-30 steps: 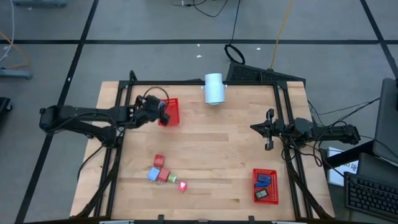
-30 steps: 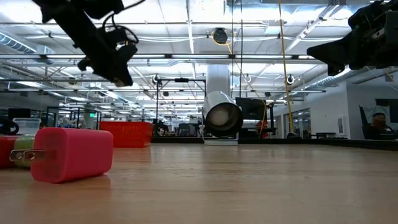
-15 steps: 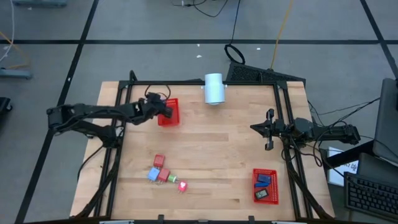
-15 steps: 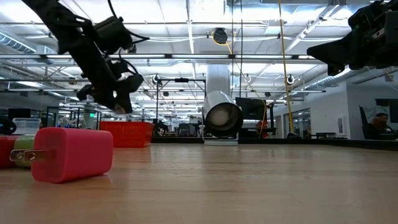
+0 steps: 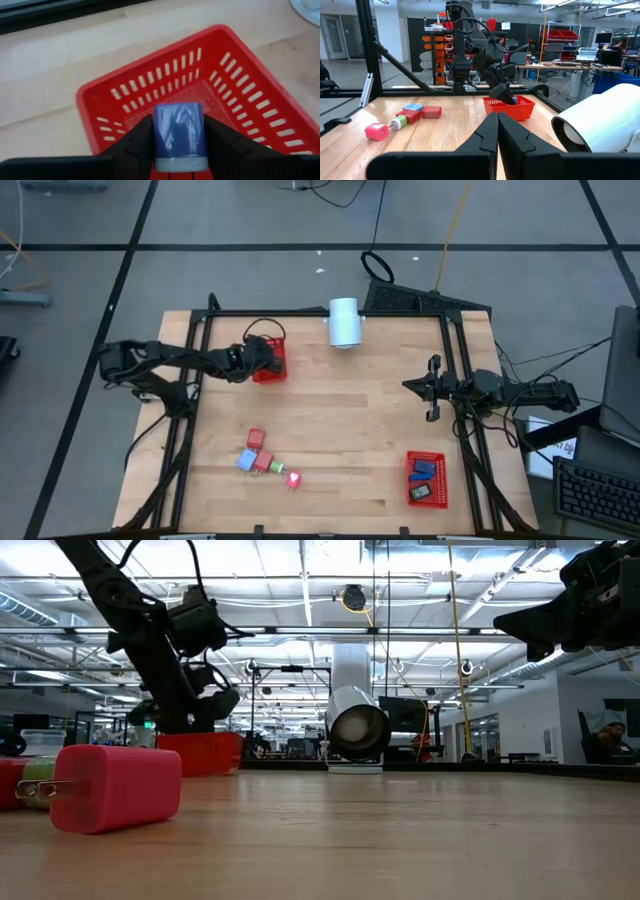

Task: Pick & Place Office items
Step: Put the purple charger adapter into the top red bin, then put the top red charger adapter into the top red bin

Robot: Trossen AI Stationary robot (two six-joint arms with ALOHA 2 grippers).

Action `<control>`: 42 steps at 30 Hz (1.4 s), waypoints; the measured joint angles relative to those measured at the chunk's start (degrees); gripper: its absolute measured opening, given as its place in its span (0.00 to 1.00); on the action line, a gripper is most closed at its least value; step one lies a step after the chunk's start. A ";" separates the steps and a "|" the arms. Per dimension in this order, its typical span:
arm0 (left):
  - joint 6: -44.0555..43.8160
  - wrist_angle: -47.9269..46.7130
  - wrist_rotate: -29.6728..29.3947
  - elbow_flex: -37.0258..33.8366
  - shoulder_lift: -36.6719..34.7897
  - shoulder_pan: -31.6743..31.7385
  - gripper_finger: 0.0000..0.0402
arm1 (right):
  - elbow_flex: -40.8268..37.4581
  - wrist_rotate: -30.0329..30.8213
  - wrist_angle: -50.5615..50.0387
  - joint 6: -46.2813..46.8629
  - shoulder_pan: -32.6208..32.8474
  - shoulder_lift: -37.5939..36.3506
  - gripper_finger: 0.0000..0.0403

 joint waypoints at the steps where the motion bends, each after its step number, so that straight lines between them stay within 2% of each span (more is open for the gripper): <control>1: 0.00 0.52 0.02 0.00 0.24 0.00 0.34 | -0.01 0.01 0.00 -0.02 0.01 -0.01 0.00; 5: -0.07 1.30 0.03 0.01 0.61 0.00 0.35 | 0.00 0.00 0.01 0.00 0.02 -0.01 0.00; 13: 0.33 1.37 0.02 0.00 0.61 0.00 0.52 | -0.01 0.00 -0.01 -0.01 0.01 0.01 0.00; 18: 0.78 1.43 0.02 0.01 0.59 0.00 0.54 | -0.02 0.00 -0.01 -0.02 0.02 0.01 0.00; 21: 4.86 3.41 0.25 0.02 0.58 0.00 0.54 | 0.00 0.01 -0.01 -0.01 0.00 0.00 0.00; 27: 13.51 5.59 5.75 0.44 -2.74 -0.15 0.52 | -0.01 0.01 -0.01 -0.02 0.01 0.00 0.00; 35: 17.57 5.31 11.68 0.92 -12.41 -1.06 0.48 | 0.00 0.02 -0.01 -0.02 0.01 0.00 0.00; 42: 16.20 5.50 26.09 0.92 -21.22 -3.23 0.44 | -0.01 0.02 -0.01 -0.01 0.00 -0.01 0.00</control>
